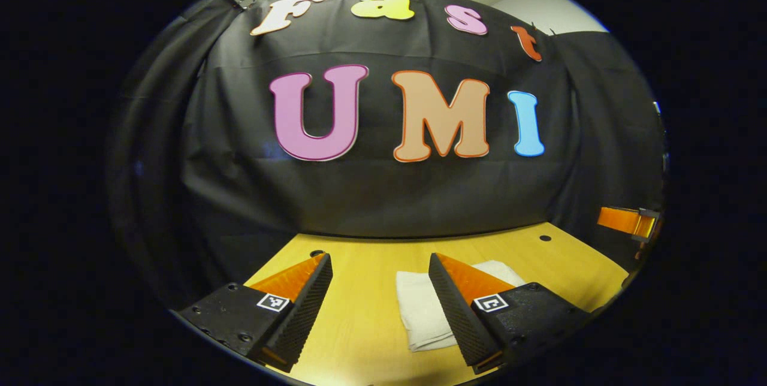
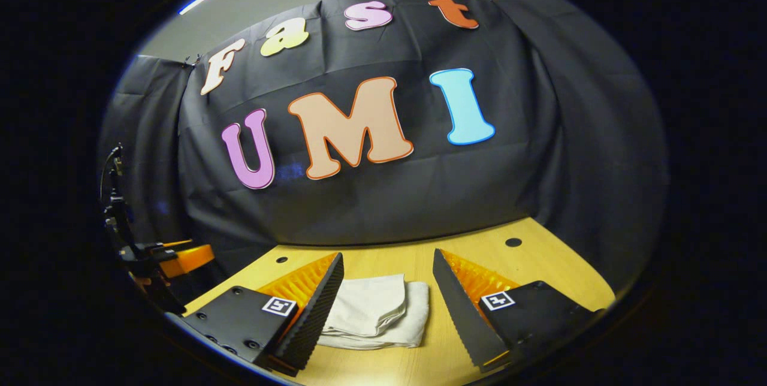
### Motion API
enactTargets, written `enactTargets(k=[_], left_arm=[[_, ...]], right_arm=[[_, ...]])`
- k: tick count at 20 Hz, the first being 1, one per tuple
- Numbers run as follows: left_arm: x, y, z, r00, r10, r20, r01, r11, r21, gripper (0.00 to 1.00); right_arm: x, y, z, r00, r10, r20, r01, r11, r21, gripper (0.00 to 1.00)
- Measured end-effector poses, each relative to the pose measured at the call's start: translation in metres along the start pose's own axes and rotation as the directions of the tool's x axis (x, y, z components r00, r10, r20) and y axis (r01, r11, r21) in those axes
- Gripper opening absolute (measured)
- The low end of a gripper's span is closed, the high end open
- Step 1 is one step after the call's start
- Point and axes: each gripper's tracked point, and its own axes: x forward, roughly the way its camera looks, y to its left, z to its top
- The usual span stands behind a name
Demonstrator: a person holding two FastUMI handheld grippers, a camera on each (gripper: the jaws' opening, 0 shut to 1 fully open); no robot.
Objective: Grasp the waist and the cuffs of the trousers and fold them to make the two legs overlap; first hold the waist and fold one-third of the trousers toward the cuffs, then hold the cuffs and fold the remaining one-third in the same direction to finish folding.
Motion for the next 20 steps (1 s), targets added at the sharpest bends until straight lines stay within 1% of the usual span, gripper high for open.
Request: enactTargets(k=[1,3,5,8,10,11,12,13,16,17,18,19,20], left_arm=[[-0.002,0.012,0.001,1.000,0.017,0.006,-0.017,1.000,-0.004,0.95],[-0.007,0.030,-0.001,0.999,0.048,-0.001,-0.048,0.999,-0.023,0.95],[-0.009,0.038,-0.001,0.999,0.051,0.001,-0.051,0.998,-0.040,0.95],[-0.010,0.049,0.002,0.998,0.057,0.007,-0.057,0.998,-0.016,0.95],[-0.010,0.049,0.006,0.999,0.052,0.018,-0.052,0.999,0.004,0.95],[-0.010,0.047,0.008,0.999,0.037,0.026,-0.038,0.999,0.011,0.95],[-0.009,0.045,0.012,0.999,0.023,0.036,-0.023,1.000,0.014,0.95],[-0.008,0.045,0.013,0.999,0.018,0.040,-0.018,1.000,0.014,0.94],[-0.002,0.040,0.018,0.999,0.007,0.047,-0.007,1.000,0.007,0.95],[-0.001,0.039,0.019,0.999,0.005,0.049,-0.005,1.000,0.005,0.95],[-0.001,0.038,0.019,0.999,-0.001,0.052,0.001,1.000,0.005,0.94],[-0.001,0.036,0.018,0.999,-0.009,0.048,0.009,1.000,0.006,0.95],[0.000,0.037,0.017,0.999,-0.008,0.046,0.007,1.000,0.006,0.95]], right_arm=[[-0.002,-0.004,0.004,0.999,-0.027,0.027,0.028,0.999,-0.037,0.96],[-0.002,0.000,0.007,0.998,-0.036,0.048,0.040,0.997,-0.072,0.96],[-0.003,0.001,0.008,0.998,-0.041,0.051,0.044,0.996,-0.074,0.96],[-0.003,0.000,0.009,0.996,-0.056,0.063,0.061,0.995,-0.080,0.96],[-0.005,0.005,0.009,0.996,-0.053,0.065,0.058,0.995,-0.084,0.96],[-0.006,0.005,0.010,0.996,-0.053,0.070,0.059,0.994,-0.090,0.91],[-0.006,0.006,0.013,0.995,-0.057,0.083,0.065,0.993,-0.101,0.96],[-0.006,0.004,0.016,0.994,-0.064,0.093,0.075,0.990,-0.116,0.96],[-0.005,0.013,0.022,0.993,-0.052,0.111,0.067,0.988,-0.137,0.96],[-0.005,0.015,0.024,0.992,-0.044,0.117,0.061,0.987,-0.145,0.91],[-0.007,0.018,0.026,0.992,-0.037,0.122,0.056,0.986,-0.157,0.96],[-0.007,0.020,0.027,0.992,-0.030,0.127,0.051,0.984,-0.171,0.96],[-0.007,0.023,0.026,0.992,-0.025,0.126,0.048,0.981,-0.186,0.92]])
